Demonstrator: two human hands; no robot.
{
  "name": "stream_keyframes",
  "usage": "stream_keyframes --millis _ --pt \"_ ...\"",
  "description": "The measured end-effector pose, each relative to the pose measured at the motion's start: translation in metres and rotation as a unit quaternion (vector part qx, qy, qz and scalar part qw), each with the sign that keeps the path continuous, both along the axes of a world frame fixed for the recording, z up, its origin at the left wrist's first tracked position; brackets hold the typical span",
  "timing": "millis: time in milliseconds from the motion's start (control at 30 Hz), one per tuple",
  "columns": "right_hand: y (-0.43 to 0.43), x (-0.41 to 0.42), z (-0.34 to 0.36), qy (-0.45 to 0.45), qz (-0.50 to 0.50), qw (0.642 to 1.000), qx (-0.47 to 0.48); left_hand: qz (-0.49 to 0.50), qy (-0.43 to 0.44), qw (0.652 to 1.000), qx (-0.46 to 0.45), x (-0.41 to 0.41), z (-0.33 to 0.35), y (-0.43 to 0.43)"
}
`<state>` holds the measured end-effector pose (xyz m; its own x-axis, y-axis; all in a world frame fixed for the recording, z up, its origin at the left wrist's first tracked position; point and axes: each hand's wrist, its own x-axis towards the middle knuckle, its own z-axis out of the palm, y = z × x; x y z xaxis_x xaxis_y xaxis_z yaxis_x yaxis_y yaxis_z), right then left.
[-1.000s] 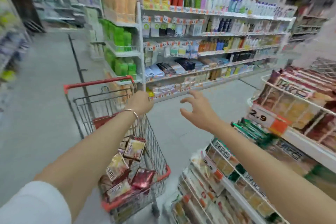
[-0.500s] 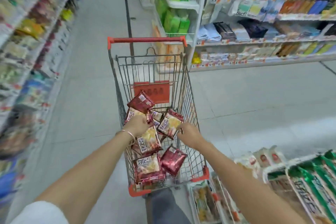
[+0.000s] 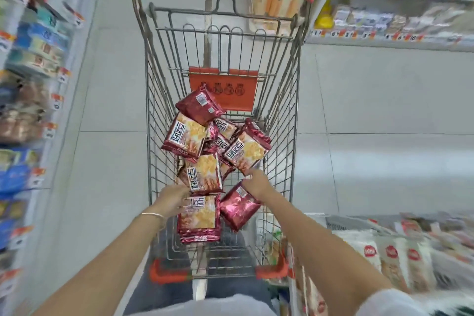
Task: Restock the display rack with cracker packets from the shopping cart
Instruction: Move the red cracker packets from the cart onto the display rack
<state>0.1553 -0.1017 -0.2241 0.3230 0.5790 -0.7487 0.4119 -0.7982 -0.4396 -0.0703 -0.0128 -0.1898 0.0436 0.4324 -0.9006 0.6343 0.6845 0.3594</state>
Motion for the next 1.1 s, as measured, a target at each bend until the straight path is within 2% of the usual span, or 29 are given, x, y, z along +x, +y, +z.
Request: stream_keyframes --millis 167,300,367,433,467,533,633,867,933,1000,1100 --pt "0.078 0.036 -0.029 -0.093 -0.035 0.994 0.038 0.017 0.001 0.999 -0.028 0.004 -0.014 0.001" --pt "0.11 0.046 -0.052 -0.138 -0.039 0.989 -0.025 0.019 0.005 0.999 -0.042 -0.001 -0.022 0.003" --pt "0.107 0.045 -0.071 -0.15 -0.007 0.987 -0.056 0.018 0.011 0.998 -0.056 0.0 -0.025 0.005" --pt "0.095 0.042 -0.081 -0.206 0.075 0.973 -0.077 0.017 0.014 0.998 -0.064 0.0 -0.029 0.005" --pt "0.088 0.04 -0.081 -0.242 0.107 0.962 -0.071 0.017 0.013 0.998 -0.062 0.0 -0.031 0.005" --pt "0.072 0.04 -0.077 -0.265 0.099 0.959 -0.013 0.024 0.011 0.998 -0.064 0.001 -0.032 0.006" --pt "0.048 0.04 -0.067 -0.219 0.098 0.967 0.091 0.039 0.002 0.995 -0.089 0.008 -0.032 0.008" --pt "0.036 0.033 -0.003 -0.176 0.182 0.963 0.096 0.024 -0.058 0.996 -0.067 0.023 -0.026 0.01" --pt "0.037 0.033 0.01 -0.117 0.167 0.977 0.068 0.033 -0.068 0.995 -0.061 0.028 -0.022 0.008" --pt "0.038 0.034 0.02 -0.022 0.154 0.987 0.029 0.027 -0.084 0.994 -0.066 0.029 -0.019 0.004" --pt "0.036 0.023 0.024 0.143 0.131 0.981 -0.021 0.016 -0.134 0.982 -0.132 0.022 -0.02 -0.005"
